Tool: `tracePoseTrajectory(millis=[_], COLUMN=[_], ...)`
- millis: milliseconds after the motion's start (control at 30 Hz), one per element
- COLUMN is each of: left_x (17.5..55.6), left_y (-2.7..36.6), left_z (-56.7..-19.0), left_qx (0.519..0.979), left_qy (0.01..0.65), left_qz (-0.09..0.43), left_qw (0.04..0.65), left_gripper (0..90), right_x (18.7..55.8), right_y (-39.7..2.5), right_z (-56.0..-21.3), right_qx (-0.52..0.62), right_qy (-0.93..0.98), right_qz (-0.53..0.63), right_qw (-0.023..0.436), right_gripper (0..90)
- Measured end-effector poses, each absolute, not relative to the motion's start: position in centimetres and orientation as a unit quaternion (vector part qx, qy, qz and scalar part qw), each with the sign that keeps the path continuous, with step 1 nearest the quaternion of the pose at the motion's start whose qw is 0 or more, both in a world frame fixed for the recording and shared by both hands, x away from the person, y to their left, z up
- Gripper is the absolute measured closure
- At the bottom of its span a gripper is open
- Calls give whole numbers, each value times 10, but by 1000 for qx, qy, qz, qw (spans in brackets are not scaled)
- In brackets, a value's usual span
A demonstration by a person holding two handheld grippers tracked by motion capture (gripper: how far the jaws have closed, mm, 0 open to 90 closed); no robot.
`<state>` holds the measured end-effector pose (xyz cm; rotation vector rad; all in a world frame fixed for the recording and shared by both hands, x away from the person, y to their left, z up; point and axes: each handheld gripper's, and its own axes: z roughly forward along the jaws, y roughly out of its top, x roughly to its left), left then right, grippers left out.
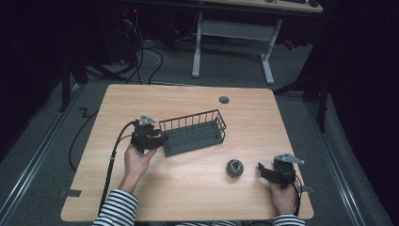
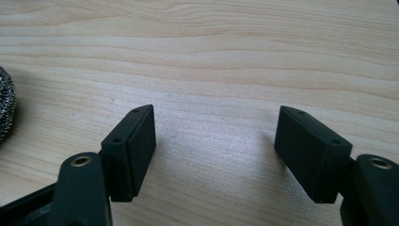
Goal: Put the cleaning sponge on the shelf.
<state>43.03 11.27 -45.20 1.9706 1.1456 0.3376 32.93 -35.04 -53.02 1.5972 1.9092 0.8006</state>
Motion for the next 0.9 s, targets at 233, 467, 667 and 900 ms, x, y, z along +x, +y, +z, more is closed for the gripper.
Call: tracePoseTrajectory(millis=[233, 467, 667, 900], left_x=[429, 423, 413, 402], left_y=[119, 131, 144, 171], left_z=[-447, -438, -433, -441], left_qx=[773, 766, 765, 755], left_qy=[462, 460, 452, 468], left_qz=[133, 143, 152, 157], left_qw=[414, 426, 433, 431], left_gripper=[347, 303, 308, 309], right_x=[329, 329, 330, 330], right_y=[-350, -350, -351, -351], right_z=[-530, -530, -530, -530], right_qx=[590, 590, 586, 584], right_qy=[705, 705, 708, 710], right_qz=[296, 296, 296, 297], right_qw=[260, 260, 260, 259], right_gripper=[300, 300, 301, 320])
